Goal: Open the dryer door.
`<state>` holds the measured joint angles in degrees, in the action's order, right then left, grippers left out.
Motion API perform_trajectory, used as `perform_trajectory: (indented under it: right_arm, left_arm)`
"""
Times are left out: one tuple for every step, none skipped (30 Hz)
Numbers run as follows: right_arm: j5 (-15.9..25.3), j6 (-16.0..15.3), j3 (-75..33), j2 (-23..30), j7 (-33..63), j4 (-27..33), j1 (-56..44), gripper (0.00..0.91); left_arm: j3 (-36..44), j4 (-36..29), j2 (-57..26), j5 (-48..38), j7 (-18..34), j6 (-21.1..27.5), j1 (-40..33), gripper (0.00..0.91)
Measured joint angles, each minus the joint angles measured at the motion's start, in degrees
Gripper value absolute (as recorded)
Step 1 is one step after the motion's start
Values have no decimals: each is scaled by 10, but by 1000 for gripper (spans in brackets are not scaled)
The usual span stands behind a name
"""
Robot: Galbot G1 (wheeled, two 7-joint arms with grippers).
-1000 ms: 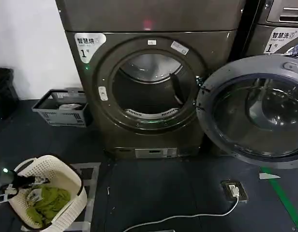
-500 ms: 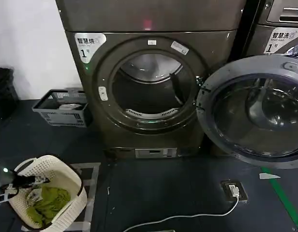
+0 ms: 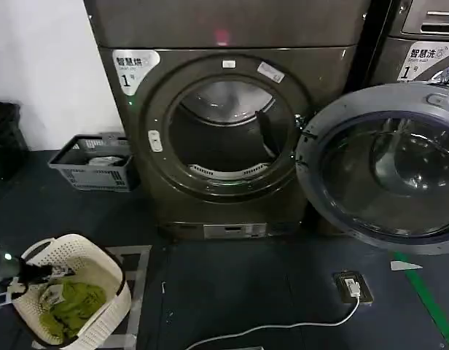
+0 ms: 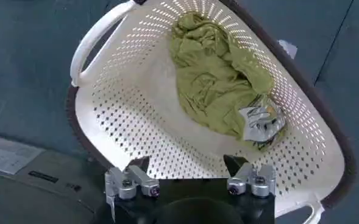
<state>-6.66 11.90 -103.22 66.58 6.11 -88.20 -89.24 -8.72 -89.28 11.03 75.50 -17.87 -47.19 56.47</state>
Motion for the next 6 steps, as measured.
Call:
perform_trajectory:
  right_arm:
    - [0, 0, 0, 0, 0, 0, 0, 907]
    - [0, 1, 0, 0, 0, 0, 0, 907]
    - [0, 1, 0, 0, 0, 0, 0, 907]
    - [0, 1, 0, 0, 0, 0, 0, 907]
    - [0, 1, 0, 0, 0, 0, 0, 907]
    - [0, 1, 0, 0, 0, 0, 0, 907]
  left_arm:
    - [0, 0, 0, 0, 0, 0, 0, 907]
    - [0, 1, 0, 0, 0, 0, 0, 907]
    - [0, 1, 0, 0, 0, 0, 0, 907]
    - [0, 1, 0, 0, 0, 0, -1, 907]
    - [0, 1, 0, 0, 0, 0, -1, 907]
    - [0, 1, 0, 0, 0, 0, -1, 907]
